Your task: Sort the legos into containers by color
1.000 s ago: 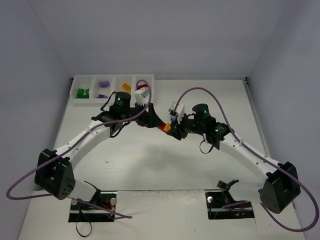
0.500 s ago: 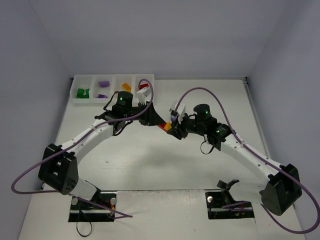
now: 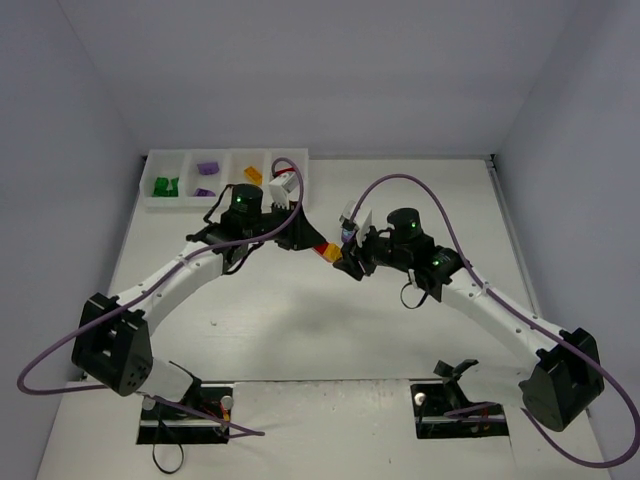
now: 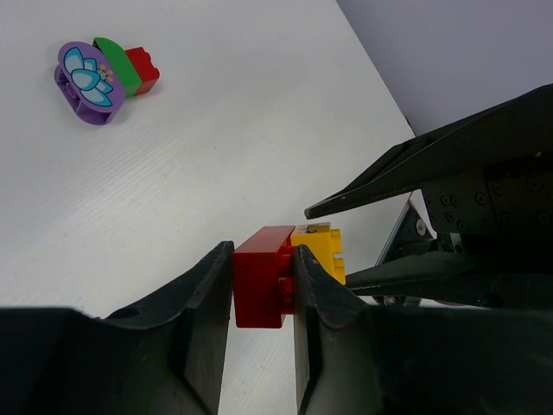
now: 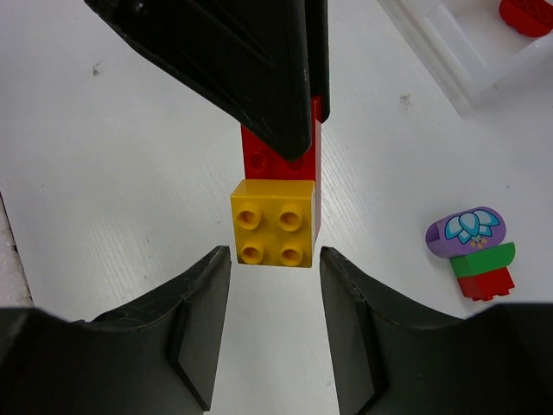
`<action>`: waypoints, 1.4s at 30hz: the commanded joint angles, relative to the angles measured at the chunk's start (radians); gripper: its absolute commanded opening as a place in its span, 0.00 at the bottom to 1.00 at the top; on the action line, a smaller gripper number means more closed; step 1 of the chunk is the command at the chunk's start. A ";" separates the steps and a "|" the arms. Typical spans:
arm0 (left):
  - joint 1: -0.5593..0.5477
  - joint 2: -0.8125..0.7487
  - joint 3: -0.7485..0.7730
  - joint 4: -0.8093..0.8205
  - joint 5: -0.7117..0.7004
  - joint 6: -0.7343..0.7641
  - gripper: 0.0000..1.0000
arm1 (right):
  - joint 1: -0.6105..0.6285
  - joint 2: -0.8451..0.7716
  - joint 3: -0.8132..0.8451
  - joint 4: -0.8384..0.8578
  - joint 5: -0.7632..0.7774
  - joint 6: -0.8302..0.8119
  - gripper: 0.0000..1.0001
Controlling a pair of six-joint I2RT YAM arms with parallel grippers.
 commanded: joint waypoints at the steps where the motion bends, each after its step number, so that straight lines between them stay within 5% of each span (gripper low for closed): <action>1: -0.001 -0.056 0.012 0.069 -0.011 0.003 0.00 | 0.009 -0.015 0.037 0.082 -0.002 0.008 0.43; 8: -0.006 -0.050 0.012 0.082 -0.020 -0.025 0.00 | 0.021 0.000 0.023 0.122 0.010 0.019 0.58; 21: -0.013 -0.033 0.027 0.085 -0.023 -0.057 0.00 | 0.030 0.057 0.038 0.151 0.059 0.000 0.57; 29: -0.013 -0.013 0.032 0.060 -0.042 -0.042 0.00 | 0.032 0.054 0.041 0.172 0.090 -0.004 0.43; 36: -0.012 0.012 0.050 0.033 -0.089 -0.033 0.00 | 0.032 0.032 0.031 0.171 0.108 -0.009 0.13; 42: 0.001 0.058 0.078 -0.006 -0.203 0.000 0.00 | 0.026 -0.041 -0.006 0.156 0.177 -0.004 0.02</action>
